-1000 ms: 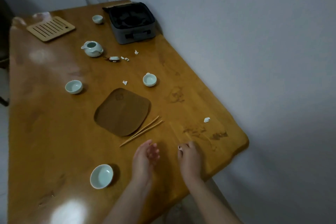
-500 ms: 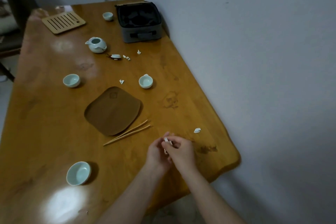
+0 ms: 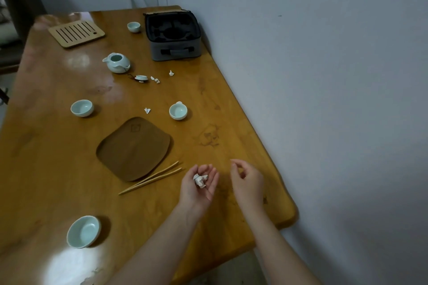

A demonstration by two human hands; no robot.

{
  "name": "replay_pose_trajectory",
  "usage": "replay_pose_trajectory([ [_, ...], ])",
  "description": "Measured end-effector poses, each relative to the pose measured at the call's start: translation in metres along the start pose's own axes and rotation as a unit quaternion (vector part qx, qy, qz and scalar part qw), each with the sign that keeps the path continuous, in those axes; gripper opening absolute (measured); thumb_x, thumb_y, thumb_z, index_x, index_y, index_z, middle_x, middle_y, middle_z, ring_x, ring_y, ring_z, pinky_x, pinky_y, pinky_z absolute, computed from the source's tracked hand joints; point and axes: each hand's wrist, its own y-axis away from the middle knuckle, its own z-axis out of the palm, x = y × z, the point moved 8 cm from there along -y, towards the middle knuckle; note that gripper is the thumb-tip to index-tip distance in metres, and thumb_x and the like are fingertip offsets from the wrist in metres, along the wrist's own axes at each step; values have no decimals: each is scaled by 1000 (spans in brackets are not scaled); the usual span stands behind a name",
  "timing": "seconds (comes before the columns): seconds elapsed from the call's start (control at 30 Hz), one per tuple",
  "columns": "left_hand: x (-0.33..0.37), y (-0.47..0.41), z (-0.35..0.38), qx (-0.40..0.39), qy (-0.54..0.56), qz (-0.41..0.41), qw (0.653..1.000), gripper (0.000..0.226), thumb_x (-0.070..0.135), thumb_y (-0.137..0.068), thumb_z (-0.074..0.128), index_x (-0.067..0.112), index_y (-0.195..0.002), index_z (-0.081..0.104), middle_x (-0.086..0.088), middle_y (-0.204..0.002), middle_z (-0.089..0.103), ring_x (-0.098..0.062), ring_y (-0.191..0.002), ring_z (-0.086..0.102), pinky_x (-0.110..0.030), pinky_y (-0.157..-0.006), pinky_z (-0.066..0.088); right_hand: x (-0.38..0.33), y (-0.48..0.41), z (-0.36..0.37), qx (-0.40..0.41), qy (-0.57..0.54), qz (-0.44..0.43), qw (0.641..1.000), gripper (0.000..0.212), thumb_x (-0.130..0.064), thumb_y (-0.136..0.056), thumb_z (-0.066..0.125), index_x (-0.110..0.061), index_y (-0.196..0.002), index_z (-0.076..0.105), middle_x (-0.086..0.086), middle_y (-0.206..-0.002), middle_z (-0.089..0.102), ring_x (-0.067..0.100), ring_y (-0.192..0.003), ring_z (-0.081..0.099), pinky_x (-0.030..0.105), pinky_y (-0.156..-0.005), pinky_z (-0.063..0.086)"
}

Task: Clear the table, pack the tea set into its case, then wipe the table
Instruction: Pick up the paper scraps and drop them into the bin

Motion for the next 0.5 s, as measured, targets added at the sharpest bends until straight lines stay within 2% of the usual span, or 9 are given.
replay_pose_trajectory([
  [0.1, 7, 0, -7, 14, -7, 8, 1000, 39, 26, -96, 51, 7, -64, 63, -8, -80, 70, -20, -75, 70, -35, -74, 58, 33, -17, 0, -20, 128, 20, 991, 25, -23, -95, 58, -21, -118, 67, -4, -119, 65, 14, -104, 62, 35, -86, 55],
  [0.23, 15, 2, -13, 28, -10, 11, 1000, 37, 26, -97, 51, 8, -66, 60, -6, -72, 68, -19, -77, 68, -34, -73, 58, 53, -27, 9, -76, 226, -3, 971, 31, -18, -94, 60, -19, -125, 63, -3, -126, 57, 14, -104, 60, 28, -80, 54],
  [0.37, 21, 1, -25, 64, -5, 9, 998, 37, 26, -97, 52, 13, -63, 49, -2, -57, 54, -15, -64, 62, -25, -53, 57, 60, -29, 21, -111, 289, -30, 950, 31, -16, -96, 58, -18, -127, 63, 0, -124, 58, 15, -109, 56, 27, -86, 51],
  [0.5, 25, 1, -33, 70, 0, 9, 997, 34, 25, -96, 54, 14, -64, 51, -2, -56, 55, -14, -54, 62, -23, -49, 55, 57, -33, 24, -104, 301, -58, 946, 22, -14, -98, 54, -12, -111, 71, 3, -106, 61, 15, -94, 56, 27, -78, 50],
])
